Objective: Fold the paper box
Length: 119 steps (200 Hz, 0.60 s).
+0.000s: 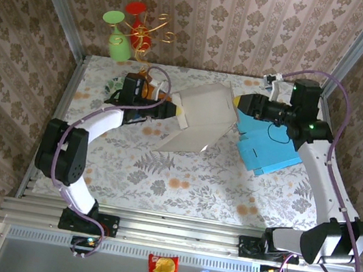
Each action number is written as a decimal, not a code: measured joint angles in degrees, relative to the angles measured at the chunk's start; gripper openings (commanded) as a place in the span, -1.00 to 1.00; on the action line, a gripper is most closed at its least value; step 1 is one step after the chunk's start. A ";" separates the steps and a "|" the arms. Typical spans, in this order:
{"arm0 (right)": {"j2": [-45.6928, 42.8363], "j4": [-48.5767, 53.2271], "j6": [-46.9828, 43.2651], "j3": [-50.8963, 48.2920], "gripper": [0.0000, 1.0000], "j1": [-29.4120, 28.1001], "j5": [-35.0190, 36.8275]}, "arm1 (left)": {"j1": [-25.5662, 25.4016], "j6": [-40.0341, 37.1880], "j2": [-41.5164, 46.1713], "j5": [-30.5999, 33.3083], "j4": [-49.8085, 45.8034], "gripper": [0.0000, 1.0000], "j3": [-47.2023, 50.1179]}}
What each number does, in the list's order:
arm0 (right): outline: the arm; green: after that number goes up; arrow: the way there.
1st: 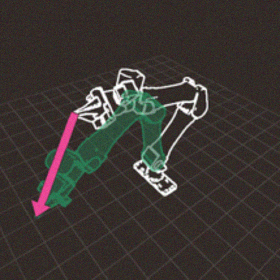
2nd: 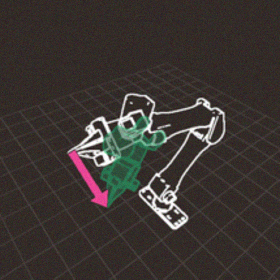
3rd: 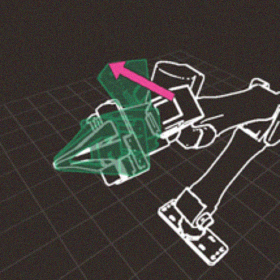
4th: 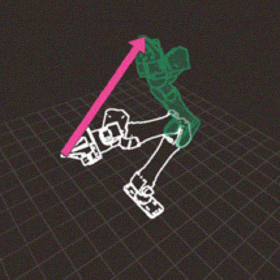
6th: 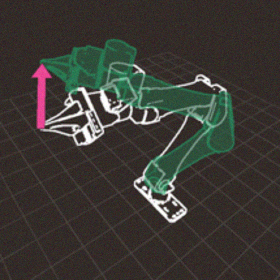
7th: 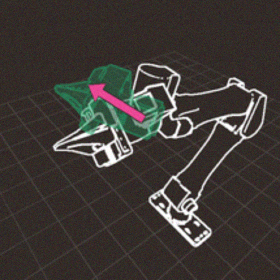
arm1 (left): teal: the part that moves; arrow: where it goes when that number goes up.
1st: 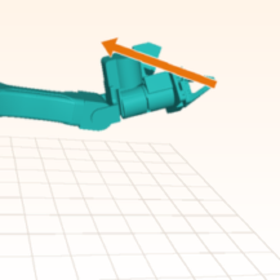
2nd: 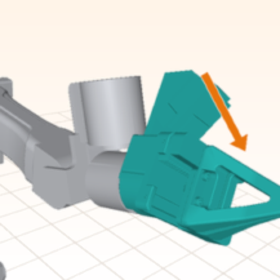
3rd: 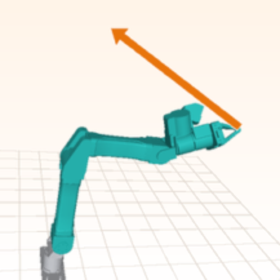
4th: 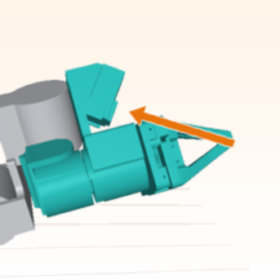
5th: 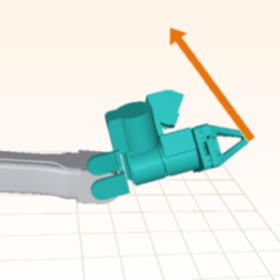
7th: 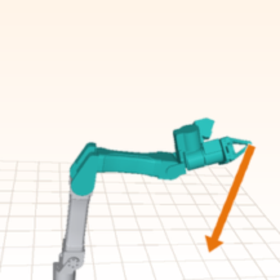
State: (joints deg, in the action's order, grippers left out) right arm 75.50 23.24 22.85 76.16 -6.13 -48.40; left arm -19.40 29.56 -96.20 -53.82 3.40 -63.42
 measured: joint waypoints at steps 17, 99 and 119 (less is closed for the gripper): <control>0.63 1.31 -1.51 0.98 -0.13 -0.96 0.74 | 0.00 -0.20 -0.37 -0.02 -0.68 -1.00 -0.02; 2.99 9.81 -9.75 5.97 -0.21 -4.85 10.21 | 0.04 -0.81 -0.52 0.02 -1.53 -1.00 -0.04; 2.95 10.60 -11.10 6.51 -0.28 -4.90 12.70 | 0.04 -0.83 -0.52 0.02 -1.53 -1.00 -0.04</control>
State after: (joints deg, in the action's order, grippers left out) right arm 78.46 33.85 11.75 82.67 -11.03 -35.70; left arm -19.35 28.73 -96.73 -53.80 1.87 -63.46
